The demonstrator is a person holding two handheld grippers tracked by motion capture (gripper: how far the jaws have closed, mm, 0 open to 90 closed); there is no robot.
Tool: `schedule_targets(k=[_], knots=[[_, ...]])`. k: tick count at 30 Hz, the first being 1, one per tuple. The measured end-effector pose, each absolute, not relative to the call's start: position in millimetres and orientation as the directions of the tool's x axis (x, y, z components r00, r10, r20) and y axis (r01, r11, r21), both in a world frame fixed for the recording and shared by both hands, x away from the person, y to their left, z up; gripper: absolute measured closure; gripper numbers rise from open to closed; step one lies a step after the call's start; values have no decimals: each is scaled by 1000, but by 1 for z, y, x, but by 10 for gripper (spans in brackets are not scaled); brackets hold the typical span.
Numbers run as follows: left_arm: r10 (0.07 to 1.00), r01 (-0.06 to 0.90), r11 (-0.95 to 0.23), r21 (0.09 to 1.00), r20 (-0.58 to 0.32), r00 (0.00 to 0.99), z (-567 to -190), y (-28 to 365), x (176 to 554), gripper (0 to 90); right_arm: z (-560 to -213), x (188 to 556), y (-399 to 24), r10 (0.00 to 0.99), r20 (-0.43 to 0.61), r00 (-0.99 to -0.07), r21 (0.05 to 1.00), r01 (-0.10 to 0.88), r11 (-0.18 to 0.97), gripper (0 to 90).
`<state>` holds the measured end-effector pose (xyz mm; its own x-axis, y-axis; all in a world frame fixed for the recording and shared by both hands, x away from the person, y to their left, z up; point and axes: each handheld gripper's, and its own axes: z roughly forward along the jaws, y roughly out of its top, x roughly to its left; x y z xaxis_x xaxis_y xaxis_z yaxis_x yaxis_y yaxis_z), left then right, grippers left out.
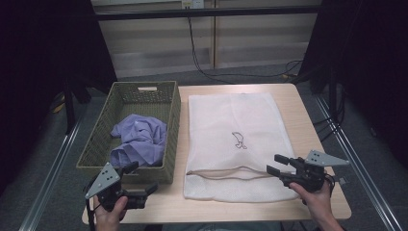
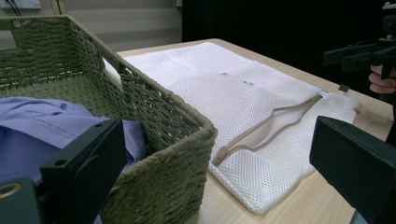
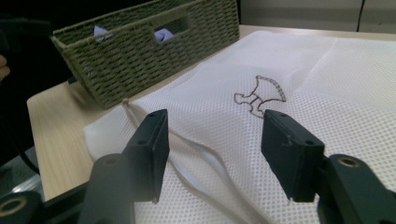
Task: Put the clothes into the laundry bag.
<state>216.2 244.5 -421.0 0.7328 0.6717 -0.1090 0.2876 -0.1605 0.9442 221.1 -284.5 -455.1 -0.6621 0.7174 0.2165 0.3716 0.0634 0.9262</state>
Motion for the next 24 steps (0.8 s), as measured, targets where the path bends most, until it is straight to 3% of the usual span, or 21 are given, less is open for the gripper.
schedule_targets(k=[1, 10, 20, 24], knots=[[675, 258, -183, 949, -70, 735, -419, 242, 214, 38, -455, 220, -288, 727, 213, -653, 931, 362, 53, 404], [688, 286, -155, 946, -105, 718, -420, 247, 219, 50, -457, 224, -284, 709, 255, -657, 910, 412, 55, 301], [667, 289, -158, 944, -114, 736, -420, 247, 218, 54, -458, 228, -269, 642, 286, -711, 894, 439, 88, 408], [654, 302, -163, 939, -127, 745, -421, 245, 217, 55, -459, 229, -264, 612, 293, -734, 888, 447, 111, 405]])
